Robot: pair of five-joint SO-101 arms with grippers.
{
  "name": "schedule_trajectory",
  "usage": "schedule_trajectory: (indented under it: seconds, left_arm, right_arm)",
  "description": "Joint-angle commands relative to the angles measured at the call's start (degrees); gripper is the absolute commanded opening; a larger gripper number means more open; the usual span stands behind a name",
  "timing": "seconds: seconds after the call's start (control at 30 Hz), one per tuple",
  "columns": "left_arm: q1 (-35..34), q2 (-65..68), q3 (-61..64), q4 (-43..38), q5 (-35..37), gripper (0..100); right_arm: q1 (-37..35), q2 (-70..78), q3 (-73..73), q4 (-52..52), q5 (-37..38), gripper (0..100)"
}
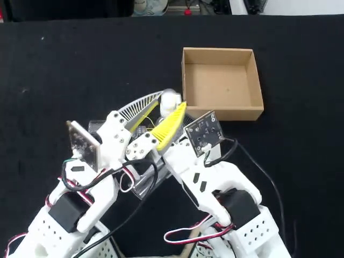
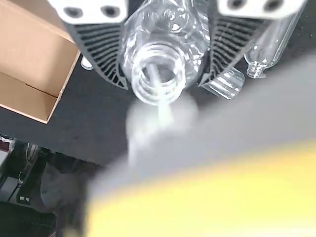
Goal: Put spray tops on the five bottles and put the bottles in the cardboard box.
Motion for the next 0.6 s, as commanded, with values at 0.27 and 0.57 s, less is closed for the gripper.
schedule_trajectory:
  seconds: [0.27,0.57]
  left_arm:
    - [0.1,-0.6,-2.2,1.4,0.4,19]
    - [-10.1,-0.6,-1.8,1.8,0.6,19]
  right_arm:
    - [-0.4,-0.7,-0.3,0.1,-0.1,8.5]
    - [-0.4,-0.8,-0.4,0.2,-0.1,8.5]
